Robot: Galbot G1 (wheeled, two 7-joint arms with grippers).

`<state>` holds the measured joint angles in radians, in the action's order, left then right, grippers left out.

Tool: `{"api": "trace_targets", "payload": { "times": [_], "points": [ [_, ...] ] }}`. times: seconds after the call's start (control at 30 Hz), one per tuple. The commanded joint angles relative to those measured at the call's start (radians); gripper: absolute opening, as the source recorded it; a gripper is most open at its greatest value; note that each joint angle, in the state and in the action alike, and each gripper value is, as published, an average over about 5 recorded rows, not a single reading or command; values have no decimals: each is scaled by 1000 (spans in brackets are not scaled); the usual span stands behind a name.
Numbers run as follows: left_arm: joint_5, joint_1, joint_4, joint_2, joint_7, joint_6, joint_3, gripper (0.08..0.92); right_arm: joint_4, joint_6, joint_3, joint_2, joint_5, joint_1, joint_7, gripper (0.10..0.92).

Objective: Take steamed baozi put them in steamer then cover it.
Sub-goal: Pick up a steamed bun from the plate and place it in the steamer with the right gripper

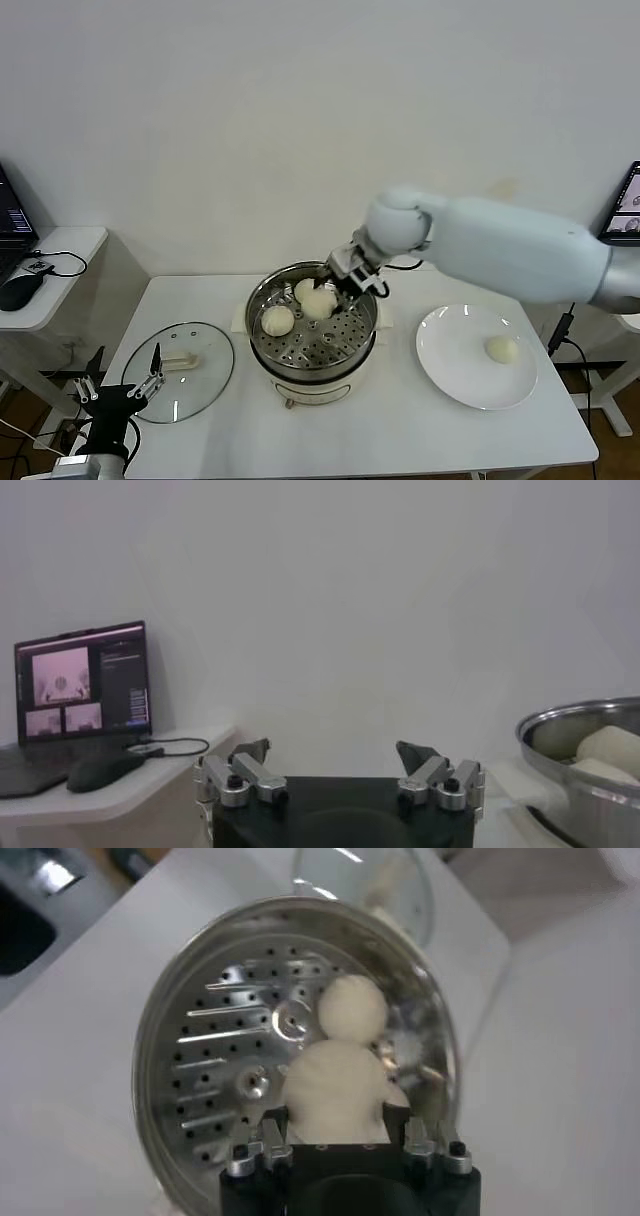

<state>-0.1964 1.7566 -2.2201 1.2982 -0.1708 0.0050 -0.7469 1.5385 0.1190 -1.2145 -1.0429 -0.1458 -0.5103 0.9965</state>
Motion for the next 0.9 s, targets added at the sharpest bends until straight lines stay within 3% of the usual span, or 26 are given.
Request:
{"api": "trace_targets", "payload": {
  "times": [0.03, 0.7, 0.9],
  "points": [
    [0, -3, 3, 8, 0, 0, 0, 823, -16, -153, -73, -86, 136, 17, 15, 602],
    [-1, 4, 2, 15, -3, -5, 2, 823, 22, -216, -88, -73, 170, 13, 45, 632],
    [-1, 4, -1, 15, -3, -5, 3, 823, 25, -220, -71, -49, 158, -7, 44, 739]
  ]
}}
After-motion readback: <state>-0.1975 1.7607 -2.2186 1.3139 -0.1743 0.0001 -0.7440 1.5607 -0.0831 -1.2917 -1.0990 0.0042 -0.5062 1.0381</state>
